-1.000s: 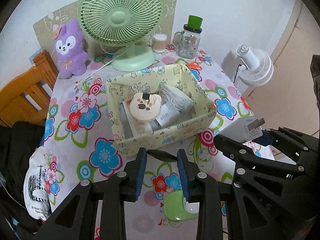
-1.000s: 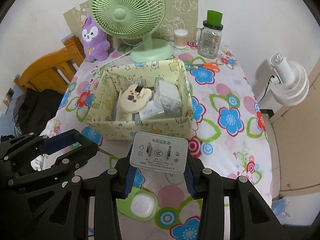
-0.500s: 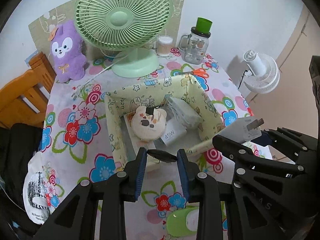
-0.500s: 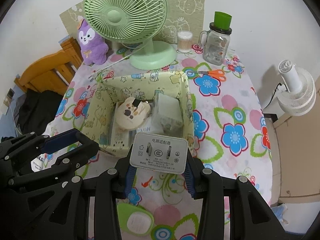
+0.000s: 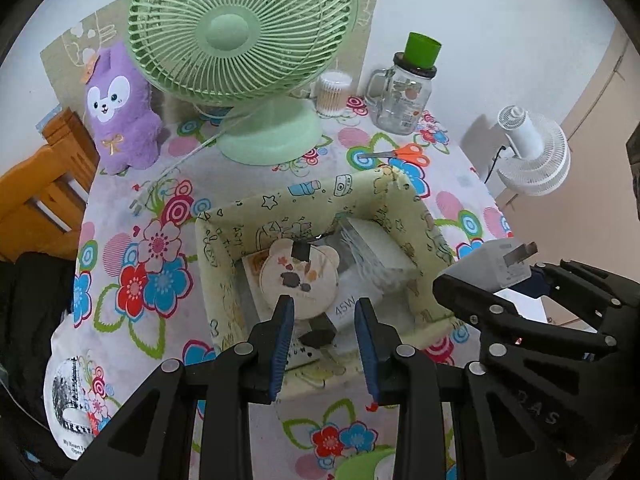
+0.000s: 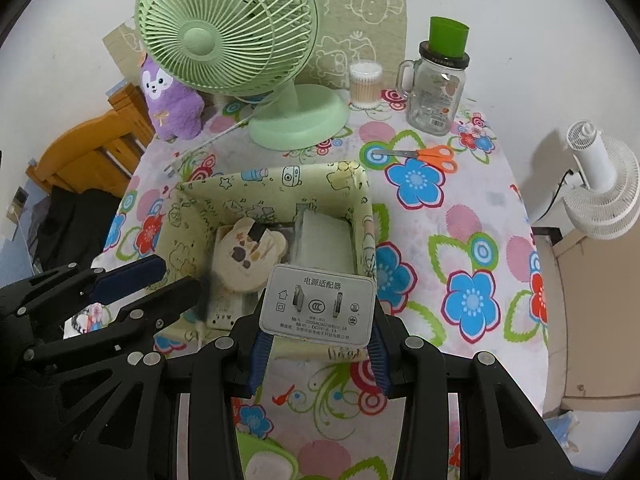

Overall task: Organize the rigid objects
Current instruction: 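Carry the key fob and white adapter over the fabric box with both tools, then lower the key fob and adapter into the box and open both grippers, then withdraw both open tools from the box toward the green-and-white item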

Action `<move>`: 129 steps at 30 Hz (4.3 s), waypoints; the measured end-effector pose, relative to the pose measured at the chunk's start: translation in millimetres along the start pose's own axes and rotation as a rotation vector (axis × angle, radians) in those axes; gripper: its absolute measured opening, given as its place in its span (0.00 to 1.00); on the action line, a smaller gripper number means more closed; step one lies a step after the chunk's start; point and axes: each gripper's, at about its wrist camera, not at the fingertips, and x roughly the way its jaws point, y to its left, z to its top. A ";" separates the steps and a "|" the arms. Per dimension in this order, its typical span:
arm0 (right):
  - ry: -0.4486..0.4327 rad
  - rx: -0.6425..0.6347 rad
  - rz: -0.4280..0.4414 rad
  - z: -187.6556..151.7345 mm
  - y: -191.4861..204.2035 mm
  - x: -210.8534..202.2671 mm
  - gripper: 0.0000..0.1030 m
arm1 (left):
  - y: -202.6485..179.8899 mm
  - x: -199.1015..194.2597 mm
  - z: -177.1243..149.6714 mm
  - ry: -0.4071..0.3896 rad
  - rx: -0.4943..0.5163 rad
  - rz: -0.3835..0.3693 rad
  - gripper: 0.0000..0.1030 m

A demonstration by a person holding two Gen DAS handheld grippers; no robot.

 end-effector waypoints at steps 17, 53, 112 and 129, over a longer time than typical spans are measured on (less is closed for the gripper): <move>0.051 -0.035 0.040 18.3 -4.7 35.6 0.44 | 6.3 35.0 -5.4 0.057 -0.005 0.022 0.45; 0.106 -0.078 -0.021 -4.2 14.1 42.0 0.64 | 1.7 24.3 -28.5 0.098 -0.001 0.056 0.92; -0.138 0.015 -0.073 -86.9 36.2 -69.9 0.88 | -6.7 -68.1 -98.8 -0.065 0.054 0.014 0.94; -0.191 -0.027 -0.094 -134.3 47.8 -62.1 0.88 | 1.2 -57.4 -140.8 -0.047 0.092 0.047 0.94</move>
